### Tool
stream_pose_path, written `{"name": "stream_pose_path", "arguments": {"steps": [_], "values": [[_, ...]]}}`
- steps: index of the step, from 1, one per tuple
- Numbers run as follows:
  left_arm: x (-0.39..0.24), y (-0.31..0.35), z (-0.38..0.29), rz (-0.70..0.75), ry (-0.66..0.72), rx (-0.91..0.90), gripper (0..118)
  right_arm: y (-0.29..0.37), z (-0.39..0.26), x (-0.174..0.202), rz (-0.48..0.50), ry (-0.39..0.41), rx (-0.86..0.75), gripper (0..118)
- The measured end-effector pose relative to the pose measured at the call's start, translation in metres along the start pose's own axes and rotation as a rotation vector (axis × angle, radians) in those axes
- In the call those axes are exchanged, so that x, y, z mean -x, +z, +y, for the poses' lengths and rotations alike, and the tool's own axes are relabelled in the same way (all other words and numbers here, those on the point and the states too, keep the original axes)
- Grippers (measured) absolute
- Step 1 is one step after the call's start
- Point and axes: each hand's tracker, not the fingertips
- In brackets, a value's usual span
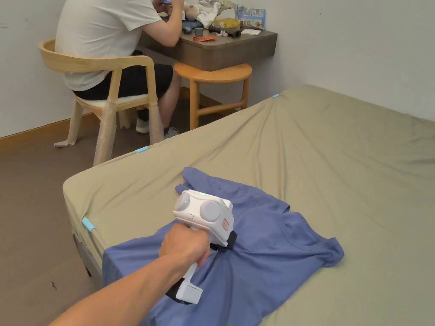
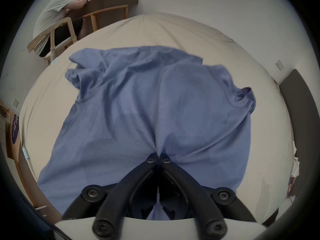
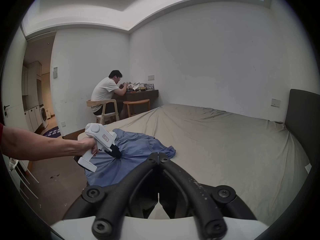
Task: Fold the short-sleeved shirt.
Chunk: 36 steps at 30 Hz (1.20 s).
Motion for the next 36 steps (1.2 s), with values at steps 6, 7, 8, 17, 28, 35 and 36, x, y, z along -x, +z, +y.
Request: {"name": "stream_pose_path", "arguments": {"steps": [6, 7, 8, 17, 28, 35, 36], "values": [[-0.022, 0.088, 0.029, -0.134, -0.007, -0.149, 0, 0.02, 0.005, -0.016, -0.034, -0.031, -0.047, 1], [-0.031, 0.103, 0.034, -0.126, -0.041, -0.169, 0, 0.025, 0.007, -0.02, -0.041, -0.036, -0.056, 1], [-0.042, 0.119, 0.039, -0.133, -0.091, -0.199, 0, 0.031, 0.008, -0.024, -0.055, -0.034, -0.065, 1], [-0.178, 0.26, 0.081, -0.315, -0.311, -0.416, 0, 0.101, 0.017, -0.066, -0.184, -0.081, -0.176, 1], [-0.367, 0.322, 0.082, -0.527, -0.565, -0.467, 0, 0.188, 0.006, -0.114, -0.368, -0.127, -0.25, 1], [-0.452, 0.292, 0.075, -0.628, -0.621, -0.402, 0, 0.227, -0.005, -0.142, -0.467, -0.147, -0.247, 1], [-0.461, 0.288, 0.073, -0.634, -0.624, -0.4, 0, 0.231, -0.006, -0.144, -0.479, -0.144, -0.248, 1]]}}
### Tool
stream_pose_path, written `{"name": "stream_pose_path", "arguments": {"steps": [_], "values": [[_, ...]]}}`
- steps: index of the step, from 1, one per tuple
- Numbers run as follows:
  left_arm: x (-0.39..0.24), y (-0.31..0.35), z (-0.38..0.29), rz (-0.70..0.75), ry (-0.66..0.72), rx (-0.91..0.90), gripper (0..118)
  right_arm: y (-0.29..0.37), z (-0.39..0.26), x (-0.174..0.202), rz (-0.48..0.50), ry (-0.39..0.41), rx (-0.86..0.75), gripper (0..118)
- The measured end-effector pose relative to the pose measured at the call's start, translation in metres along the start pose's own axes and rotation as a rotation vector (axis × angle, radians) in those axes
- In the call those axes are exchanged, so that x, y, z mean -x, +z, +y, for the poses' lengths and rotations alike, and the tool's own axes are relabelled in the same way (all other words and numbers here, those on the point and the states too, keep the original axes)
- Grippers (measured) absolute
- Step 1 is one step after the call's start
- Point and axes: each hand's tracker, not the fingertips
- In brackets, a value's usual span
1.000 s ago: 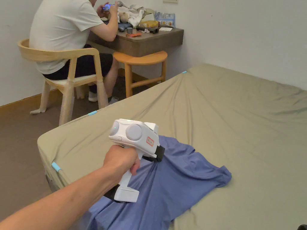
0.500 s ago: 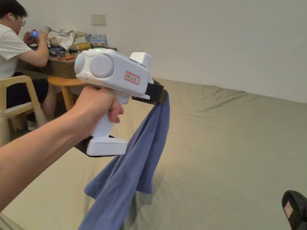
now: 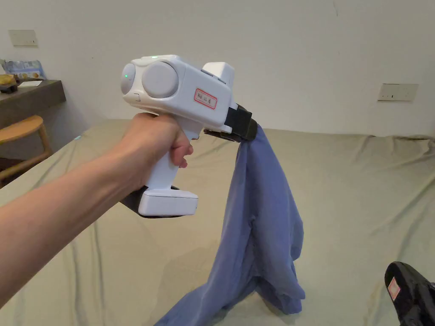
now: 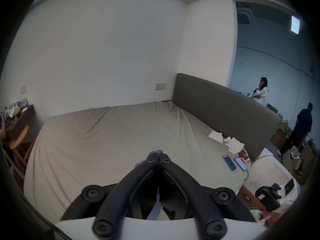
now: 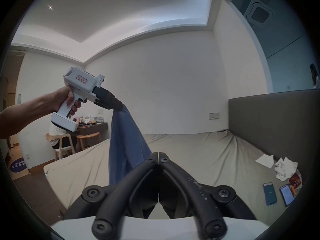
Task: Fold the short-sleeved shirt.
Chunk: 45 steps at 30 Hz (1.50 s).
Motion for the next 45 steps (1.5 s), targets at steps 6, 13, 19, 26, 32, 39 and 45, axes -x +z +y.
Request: {"name": "stream_pose_path", "arguments": {"steps": [6, 13, 19, 26, 32, 39, 45], "values": [[-0.027, -0.044, 0.0, -0.074, -0.024, 0.031, 0, 0.01, -0.002, -0.016, -0.06, 0.005, 0.009, 1], [-0.049, -0.094, -0.05, -0.065, -0.099, 0.137, 0, 0.011, -0.011, -0.023, -0.082, 0.002, 0.029, 1], [-0.069, -0.163, -0.17, -0.118, -0.025, 0.273, 0, 0.003, -0.021, -0.032, -0.095, -0.029, 0.06, 1], [-0.096, -0.221, -0.324, -0.108, 0.001, 0.501, 0, 0.002, -0.031, -0.04, -0.11, -0.026, 0.1, 1], [-0.098, -0.226, -0.353, -0.063, 0.044, 0.463, 0, 0.001, -0.031, -0.042, -0.125, -0.03, 0.105, 1], [-0.063, -0.148, -0.293, -0.341, 0.484, 0.248, 115, 0.005, -0.03, -0.034, -0.117, -0.009, 0.103, 1], [-0.034, 0.034, -0.274, -0.254, 0.487, -0.259, 118, 0.001, -0.046, -0.029, -0.102, -0.001, 0.127, 1]]}}
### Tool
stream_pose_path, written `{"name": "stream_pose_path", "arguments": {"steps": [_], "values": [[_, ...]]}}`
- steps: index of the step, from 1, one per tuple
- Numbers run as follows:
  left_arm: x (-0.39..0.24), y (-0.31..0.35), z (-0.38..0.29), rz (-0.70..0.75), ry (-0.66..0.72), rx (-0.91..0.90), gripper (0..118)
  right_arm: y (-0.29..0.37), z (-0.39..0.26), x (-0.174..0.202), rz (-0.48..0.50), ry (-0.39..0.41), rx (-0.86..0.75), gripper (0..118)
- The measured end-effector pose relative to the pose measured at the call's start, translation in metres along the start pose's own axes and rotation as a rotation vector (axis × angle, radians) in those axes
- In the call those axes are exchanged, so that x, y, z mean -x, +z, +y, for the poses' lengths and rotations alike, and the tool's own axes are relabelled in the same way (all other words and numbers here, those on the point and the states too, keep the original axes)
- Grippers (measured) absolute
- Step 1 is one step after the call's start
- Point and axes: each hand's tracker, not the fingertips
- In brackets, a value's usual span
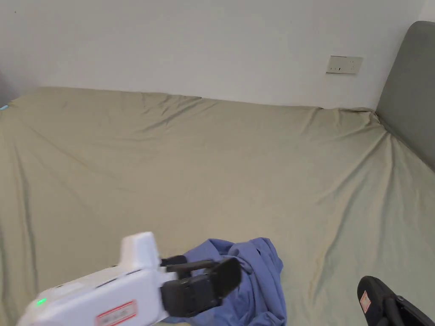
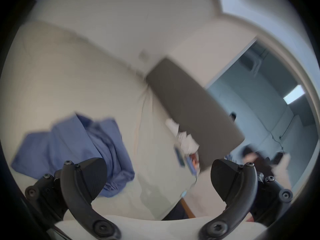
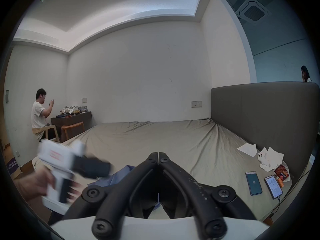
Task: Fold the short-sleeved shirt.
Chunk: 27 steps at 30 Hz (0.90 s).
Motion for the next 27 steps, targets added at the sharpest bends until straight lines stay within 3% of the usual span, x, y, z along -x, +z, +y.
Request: {"name": "stream_pose_path", "arguments": {"steps": [4, 6, 10, 11, 12, 14, 15, 16, 19, 27], "values": [[-0.008, 0.081, -0.017, 0.182, -0.146, -0.134, 118, -0.005, -0.012, 0.004, 0.006, 0.008, 0.031, 1], [-0.014, 0.107, -0.033, 0.345, -0.24, -0.156, 118, -0.006, -0.016, 0.008, 0.009, 0.015, 0.047, 1], [-0.017, 0.13, -0.062, 0.487, -0.378, -0.086, 116, -0.008, -0.021, 0.013, 0.022, 0.023, 0.065, 1], [-0.017, 0.132, -0.066, 0.534, -0.4, -0.082, 107, -0.008, -0.021, 0.014, 0.028, 0.023, 0.066, 1], [-0.015, 0.132, -0.069, 0.56, -0.407, -0.074, 83, -0.008, -0.022, 0.016, 0.032, 0.025, 0.069, 1], [-0.011, 0.132, -0.07, 0.562, -0.393, -0.052, 13, -0.008, -0.022, 0.019, 0.033, 0.026, 0.071, 1], [-0.01, 0.135, -0.071, 0.555, -0.394, -0.048, 1, -0.007, -0.021, 0.019, 0.038, 0.025, 0.069, 1], [-0.011, 0.135, -0.072, 0.548, -0.421, -0.071, 0, -0.005, -0.021, 0.02, 0.039, 0.027, 0.067, 1], [-0.017, 0.129, -0.07, 0.72, -0.509, -0.095, 0, -0.003, -0.022, 0.02, 0.02, 0.044, 0.063, 1], [-0.006, 0.122, -0.055, 0.67, -0.467, -0.101, 0, -0.001, -0.024, 0.014, 0.005, 0.046, 0.084, 1]]}}
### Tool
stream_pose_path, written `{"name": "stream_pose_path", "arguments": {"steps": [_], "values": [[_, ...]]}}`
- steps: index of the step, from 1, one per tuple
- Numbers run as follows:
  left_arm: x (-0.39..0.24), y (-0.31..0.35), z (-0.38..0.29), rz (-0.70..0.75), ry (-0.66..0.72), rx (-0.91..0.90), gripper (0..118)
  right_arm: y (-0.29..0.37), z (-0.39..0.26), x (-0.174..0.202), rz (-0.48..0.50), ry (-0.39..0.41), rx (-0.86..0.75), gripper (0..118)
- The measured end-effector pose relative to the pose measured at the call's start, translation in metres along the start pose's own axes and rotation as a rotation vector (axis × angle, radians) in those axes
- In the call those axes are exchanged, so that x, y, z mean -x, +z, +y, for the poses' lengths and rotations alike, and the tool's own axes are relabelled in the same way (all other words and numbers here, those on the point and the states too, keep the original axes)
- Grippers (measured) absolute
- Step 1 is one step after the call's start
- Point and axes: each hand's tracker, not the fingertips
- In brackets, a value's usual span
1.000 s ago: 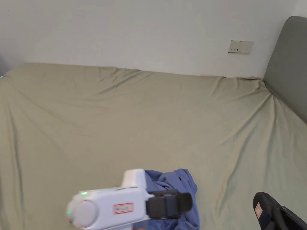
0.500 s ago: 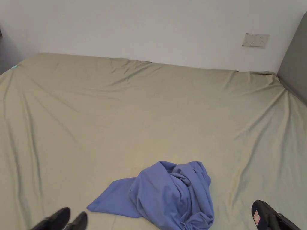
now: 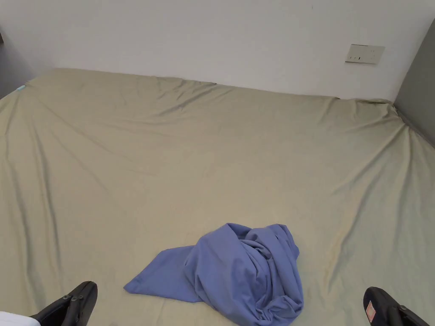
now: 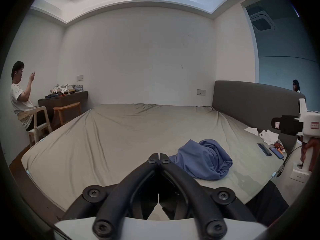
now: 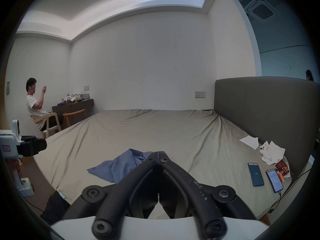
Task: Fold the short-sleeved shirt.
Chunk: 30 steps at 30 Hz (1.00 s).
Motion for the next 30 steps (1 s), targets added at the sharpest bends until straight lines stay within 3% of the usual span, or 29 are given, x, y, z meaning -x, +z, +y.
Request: {"name": "stream_pose_path", "arguments": {"steps": [8, 14, 16, 17, 18, 19, 20, 21, 24, 26, 28, 30], "values": [[0.004, -0.014, 0.008, -0.037, 0.047, -0.01, 0, -0.005, 0.0, -0.001, -0.003, -0.001, 0.01, 1], [0.045, -0.104, 0.013, -0.293, 0.283, 0.176, 0, -0.01, -0.002, 0.002, 0.028, -0.01, 0.022, 1], [0.058, -0.151, 0.001, -0.26, 0.385, 0.317, 1, -0.011, -0.003, 0.004, 0.039, -0.012, 0.022, 1], [0.064, -0.176, -0.008, -0.268, 0.442, 0.433, 13, -0.011, -0.003, 0.005, 0.046, -0.01, 0.023, 1], [0.069, -0.198, -0.022, -0.241, 0.44, 0.482, 51, -0.011, -0.004, 0.005, 0.05, -0.01, 0.022, 1], [0.07, -0.214, -0.032, -0.214, 0.463, 0.539, 81, -0.012, -0.005, 0.006, 0.051, -0.011, 0.023, 1], [0.069, -0.231, -0.041, -0.173, 0.456, 0.613, 101, -0.012, -0.005, 0.006, 0.054, -0.012, 0.023, 1], [0.067, -0.241, -0.048, -0.128, 0.42, 0.643, 104, -0.012, -0.005, 0.006, 0.056, -0.014, 0.024, 1], [0.054, -0.264, -0.063, -0.043, 0.328, 0.687, 97, -0.013, -0.004, 0.007, 0.059, -0.018, 0.028, 1], [0.044, -0.272, -0.069, -0.086, 0.31, 0.718, 95, -0.012, -0.004, 0.006, 0.057, -0.017, 0.029, 1], [0.029, -0.279, -0.077, -0.042, 0.287, 0.762, 84, -0.013, -0.004, 0.004, 0.053, -0.021, 0.032, 1], [0.012, -0.276, -0.076, -0.009, 0.154, 0.74, 81, -0.014, -0.005, 0.002, 0.05, -0.022, 0.035, 1]]}}
